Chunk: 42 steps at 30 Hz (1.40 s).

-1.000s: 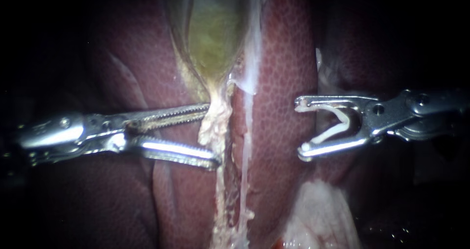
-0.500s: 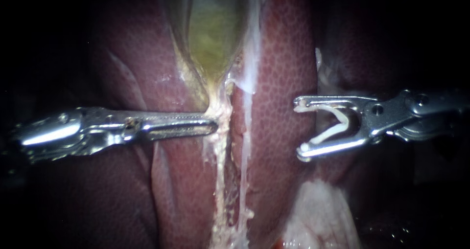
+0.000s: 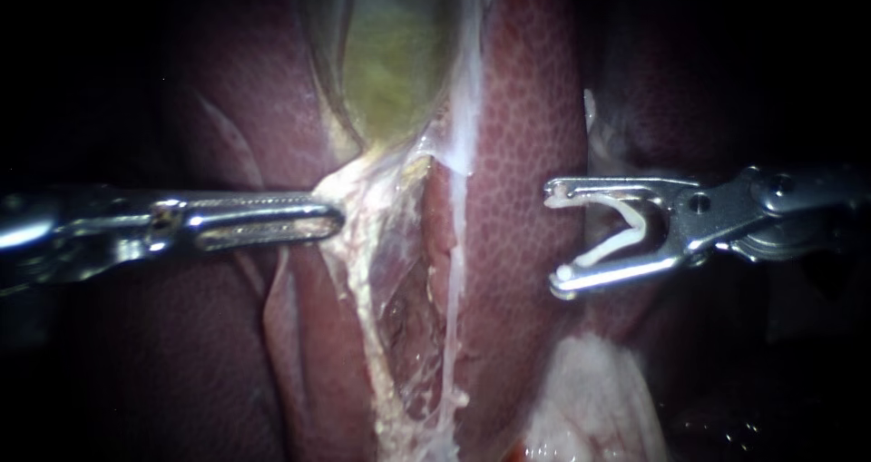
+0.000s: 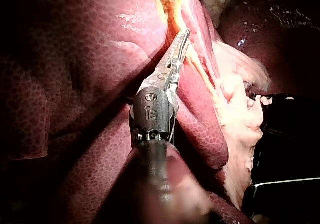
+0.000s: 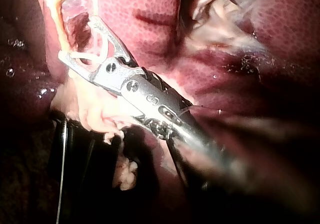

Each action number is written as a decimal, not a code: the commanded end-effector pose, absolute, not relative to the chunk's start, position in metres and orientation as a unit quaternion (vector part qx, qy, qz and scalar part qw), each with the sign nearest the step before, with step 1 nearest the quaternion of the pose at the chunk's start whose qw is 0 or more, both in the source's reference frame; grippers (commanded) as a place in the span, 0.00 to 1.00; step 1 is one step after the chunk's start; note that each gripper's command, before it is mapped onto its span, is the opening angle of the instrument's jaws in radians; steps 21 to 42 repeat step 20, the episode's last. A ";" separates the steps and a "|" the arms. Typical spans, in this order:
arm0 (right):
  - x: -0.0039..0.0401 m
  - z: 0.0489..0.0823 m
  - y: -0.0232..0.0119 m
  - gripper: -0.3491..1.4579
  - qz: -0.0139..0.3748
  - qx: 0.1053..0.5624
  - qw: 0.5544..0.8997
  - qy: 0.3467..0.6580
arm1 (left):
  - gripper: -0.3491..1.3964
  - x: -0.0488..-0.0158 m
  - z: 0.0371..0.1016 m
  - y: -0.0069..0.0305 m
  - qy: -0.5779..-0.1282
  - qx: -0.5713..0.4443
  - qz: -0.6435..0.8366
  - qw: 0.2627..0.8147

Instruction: Grabbing gallbladder

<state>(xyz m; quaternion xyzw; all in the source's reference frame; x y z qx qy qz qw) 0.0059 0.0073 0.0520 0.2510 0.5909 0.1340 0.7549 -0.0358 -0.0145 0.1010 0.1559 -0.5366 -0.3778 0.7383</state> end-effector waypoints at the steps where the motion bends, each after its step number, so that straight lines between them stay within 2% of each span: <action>1: 0.0059 0.0520 0.0073 0.52 0.134 0.251 0.755 0.591 | 0.00 -0.0356 0.1008 -0.0143 -0.537 0.153 -0.379 0.738; 42: 0.0058 0.0520 0.0073 0.52 0.134 0.251 0.755 0.591 | 0.00 -0.0350 0.1010 -0.0140 -0.537 0.146 -0.382 0.738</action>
